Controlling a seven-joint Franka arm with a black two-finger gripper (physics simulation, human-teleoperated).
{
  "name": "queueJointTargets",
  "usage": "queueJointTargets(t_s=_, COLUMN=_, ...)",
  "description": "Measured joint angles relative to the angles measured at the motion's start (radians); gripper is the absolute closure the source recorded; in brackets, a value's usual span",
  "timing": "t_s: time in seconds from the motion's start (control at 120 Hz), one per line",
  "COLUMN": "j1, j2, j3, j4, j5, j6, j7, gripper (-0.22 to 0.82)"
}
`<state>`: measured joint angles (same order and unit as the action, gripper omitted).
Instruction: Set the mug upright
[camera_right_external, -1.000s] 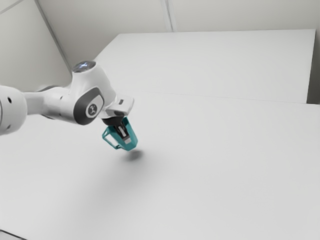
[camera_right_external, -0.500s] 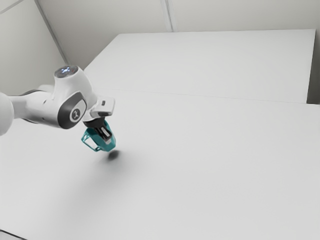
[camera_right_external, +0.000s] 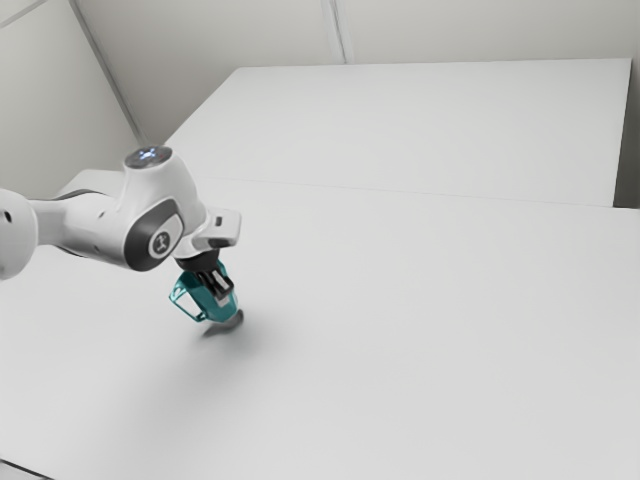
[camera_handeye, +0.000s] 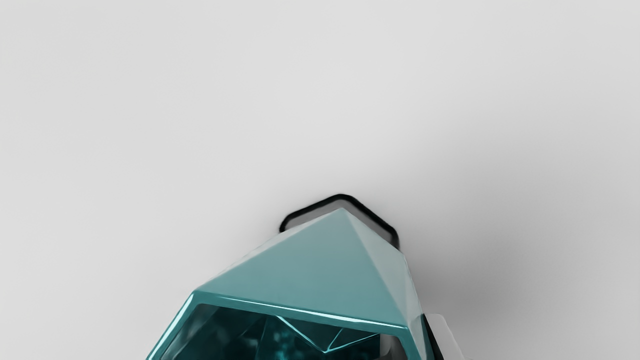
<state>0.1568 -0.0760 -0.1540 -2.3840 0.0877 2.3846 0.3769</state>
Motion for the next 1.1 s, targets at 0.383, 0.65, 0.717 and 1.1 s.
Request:
queueJointTargets(t_s=0.383, j1=-0.011, j2=0.028, j3=-0.001, j4=0.0, j5=0.014, j6=0.004, j7=-0.042, gripper=0.79)
queueJointTargets(t_s=0.65, j1=-0.024, j2=0.043, j3=-0.001, j4=0.0, j5=0.015, j6=0.009, j7=-0.061, gripper=0.79)
queueJointTargets(t_s=0.717, j1=-0.024, j2=0.043, j3=-0.001, j4=0.0, j5=0.014, j6=0.01, j7=-0.064, gripper=0.77)
queueJointTargets(t_s=1.1, j1=-0.018, j2=0.04, j3=-0.001, j4=0.001, j5=0.003, j6=0.005, j7=-0.056, gripper=0.55)
